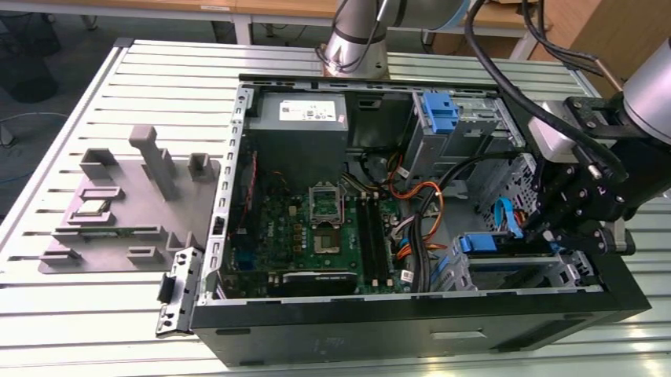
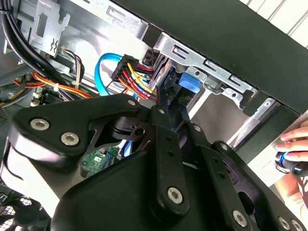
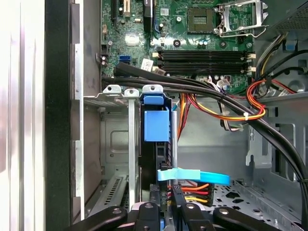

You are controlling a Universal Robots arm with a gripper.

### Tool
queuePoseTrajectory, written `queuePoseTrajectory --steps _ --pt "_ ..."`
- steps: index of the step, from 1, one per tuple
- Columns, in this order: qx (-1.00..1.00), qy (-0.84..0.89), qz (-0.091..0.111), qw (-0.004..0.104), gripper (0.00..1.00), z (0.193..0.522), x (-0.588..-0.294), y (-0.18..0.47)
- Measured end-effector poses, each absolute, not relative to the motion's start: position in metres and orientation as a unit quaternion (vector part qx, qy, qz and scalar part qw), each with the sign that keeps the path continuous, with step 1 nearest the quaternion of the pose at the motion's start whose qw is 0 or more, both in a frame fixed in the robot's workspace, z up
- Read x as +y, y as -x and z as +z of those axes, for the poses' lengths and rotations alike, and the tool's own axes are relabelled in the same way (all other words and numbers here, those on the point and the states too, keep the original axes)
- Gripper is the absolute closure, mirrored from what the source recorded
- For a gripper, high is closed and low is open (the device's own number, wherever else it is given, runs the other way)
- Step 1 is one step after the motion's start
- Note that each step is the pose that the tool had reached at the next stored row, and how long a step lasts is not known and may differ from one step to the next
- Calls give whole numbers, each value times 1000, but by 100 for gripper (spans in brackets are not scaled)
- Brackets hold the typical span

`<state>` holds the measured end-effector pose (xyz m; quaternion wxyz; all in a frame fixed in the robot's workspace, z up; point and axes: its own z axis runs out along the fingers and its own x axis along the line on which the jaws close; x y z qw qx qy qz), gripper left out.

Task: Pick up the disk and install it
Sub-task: 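Insert the second disk wire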

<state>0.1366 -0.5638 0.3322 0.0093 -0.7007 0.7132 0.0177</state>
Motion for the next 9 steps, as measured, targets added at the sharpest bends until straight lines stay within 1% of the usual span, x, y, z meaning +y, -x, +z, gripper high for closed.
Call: queuePoseTrajectory --steps 9 --pt "713 701 18 9 76 349 -564 -137"
